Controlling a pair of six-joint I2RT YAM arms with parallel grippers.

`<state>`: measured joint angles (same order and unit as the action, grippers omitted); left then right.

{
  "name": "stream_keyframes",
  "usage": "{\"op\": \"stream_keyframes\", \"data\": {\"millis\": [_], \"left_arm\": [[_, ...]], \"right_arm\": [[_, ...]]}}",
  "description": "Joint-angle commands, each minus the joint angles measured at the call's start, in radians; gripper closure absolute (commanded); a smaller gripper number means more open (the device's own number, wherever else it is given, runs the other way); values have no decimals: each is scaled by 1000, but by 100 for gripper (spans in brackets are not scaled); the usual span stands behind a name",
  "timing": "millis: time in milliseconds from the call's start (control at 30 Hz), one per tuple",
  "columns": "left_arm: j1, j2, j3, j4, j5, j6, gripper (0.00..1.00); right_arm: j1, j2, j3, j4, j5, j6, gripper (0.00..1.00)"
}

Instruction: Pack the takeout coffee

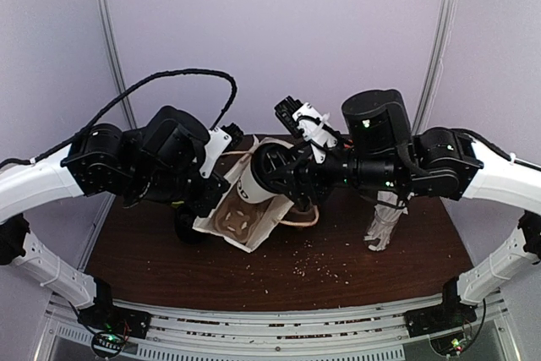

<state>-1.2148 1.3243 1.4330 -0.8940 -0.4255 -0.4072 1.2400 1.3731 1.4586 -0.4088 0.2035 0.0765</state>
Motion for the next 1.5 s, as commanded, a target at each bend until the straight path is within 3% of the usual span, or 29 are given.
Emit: {"op": "stream_keyframes", "data": {"millis": [0,500,1467], "left_arm": [[-8,-49,38,-56,3,-70,100],[-9,-60,2,-28,161,-159,100],[-9,-68,-33,2,143,-162,100]], "right_arm": [[23,7,51,4,23,-8,49],[75,93,15,15,168,-99,50],[26,231,-161,335,216,-165,51]]}}
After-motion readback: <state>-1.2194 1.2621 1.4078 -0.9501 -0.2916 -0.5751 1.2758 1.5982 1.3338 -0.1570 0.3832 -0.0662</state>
